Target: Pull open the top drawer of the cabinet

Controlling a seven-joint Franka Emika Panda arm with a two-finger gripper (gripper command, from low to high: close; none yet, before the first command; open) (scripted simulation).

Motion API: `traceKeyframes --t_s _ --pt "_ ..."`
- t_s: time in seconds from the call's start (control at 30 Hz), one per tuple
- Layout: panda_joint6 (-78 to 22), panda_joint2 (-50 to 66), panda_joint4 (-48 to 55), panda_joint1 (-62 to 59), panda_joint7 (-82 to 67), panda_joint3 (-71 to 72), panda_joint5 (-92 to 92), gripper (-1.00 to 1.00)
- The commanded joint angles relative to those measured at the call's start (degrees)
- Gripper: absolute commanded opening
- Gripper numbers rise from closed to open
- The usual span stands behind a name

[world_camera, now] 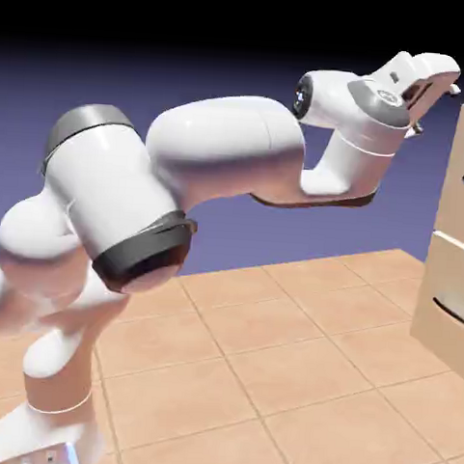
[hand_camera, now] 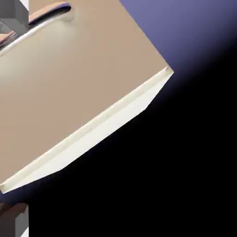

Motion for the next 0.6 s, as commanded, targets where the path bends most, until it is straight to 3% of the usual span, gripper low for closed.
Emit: traceKeyframes --t_s 0.0,0.57 --pt "-0.2 -0.29 1.24 1.93 0.43 -1.66 -2.5 0.0" --pt "-3.23 -4.77 20.06 31.25 6.93 -26.91 -40.47 0.0"
